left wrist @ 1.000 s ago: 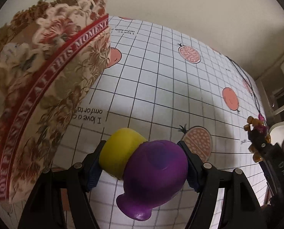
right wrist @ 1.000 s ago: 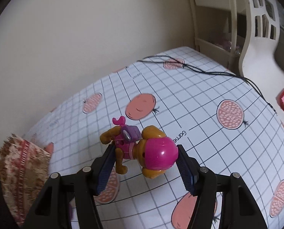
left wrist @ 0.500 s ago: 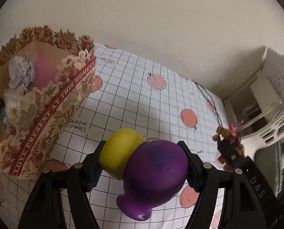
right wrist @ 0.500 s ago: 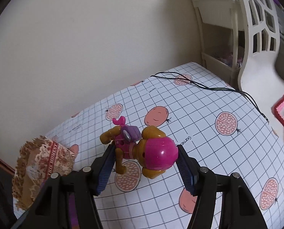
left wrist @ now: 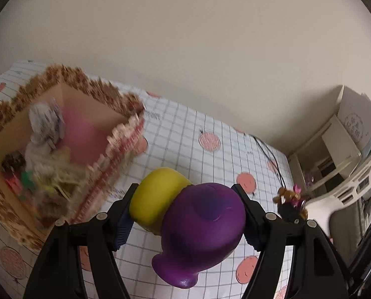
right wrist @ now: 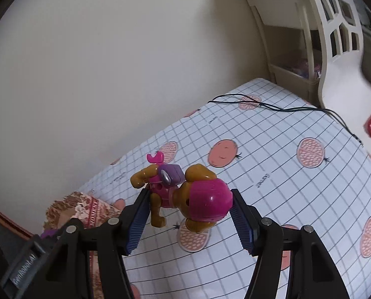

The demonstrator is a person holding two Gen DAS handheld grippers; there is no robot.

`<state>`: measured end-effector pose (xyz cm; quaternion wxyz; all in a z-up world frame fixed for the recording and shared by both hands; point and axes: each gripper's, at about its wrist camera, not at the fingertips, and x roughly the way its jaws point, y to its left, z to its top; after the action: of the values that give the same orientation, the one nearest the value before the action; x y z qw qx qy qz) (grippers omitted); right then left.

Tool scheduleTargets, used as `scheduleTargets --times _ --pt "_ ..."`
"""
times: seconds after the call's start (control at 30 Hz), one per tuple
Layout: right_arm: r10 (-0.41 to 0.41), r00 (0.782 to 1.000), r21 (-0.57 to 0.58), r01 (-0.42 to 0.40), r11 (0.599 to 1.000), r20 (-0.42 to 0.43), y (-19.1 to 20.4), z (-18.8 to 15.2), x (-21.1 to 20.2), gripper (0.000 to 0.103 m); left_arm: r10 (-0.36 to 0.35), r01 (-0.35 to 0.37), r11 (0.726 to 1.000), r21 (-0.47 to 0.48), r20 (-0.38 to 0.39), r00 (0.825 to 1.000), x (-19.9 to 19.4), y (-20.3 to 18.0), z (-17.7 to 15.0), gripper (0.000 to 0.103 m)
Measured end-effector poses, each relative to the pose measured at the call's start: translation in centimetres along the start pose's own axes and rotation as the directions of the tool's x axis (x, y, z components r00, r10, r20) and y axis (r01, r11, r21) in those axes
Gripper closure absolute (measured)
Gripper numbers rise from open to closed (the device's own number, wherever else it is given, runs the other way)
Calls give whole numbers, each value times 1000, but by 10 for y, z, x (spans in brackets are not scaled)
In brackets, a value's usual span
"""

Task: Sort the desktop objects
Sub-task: 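Lift the squeeze toy and pink doll and carry both over the box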

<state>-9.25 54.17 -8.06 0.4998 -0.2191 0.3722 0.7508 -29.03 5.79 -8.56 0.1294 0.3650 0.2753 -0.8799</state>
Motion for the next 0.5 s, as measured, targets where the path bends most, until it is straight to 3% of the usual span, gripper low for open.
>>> scheduleTargets --times 0.5 --pt "6 1000 -24 -6 1000 9 24 -5 -10 37 4 -1 998 -58 58 998 -25 22 14 29"
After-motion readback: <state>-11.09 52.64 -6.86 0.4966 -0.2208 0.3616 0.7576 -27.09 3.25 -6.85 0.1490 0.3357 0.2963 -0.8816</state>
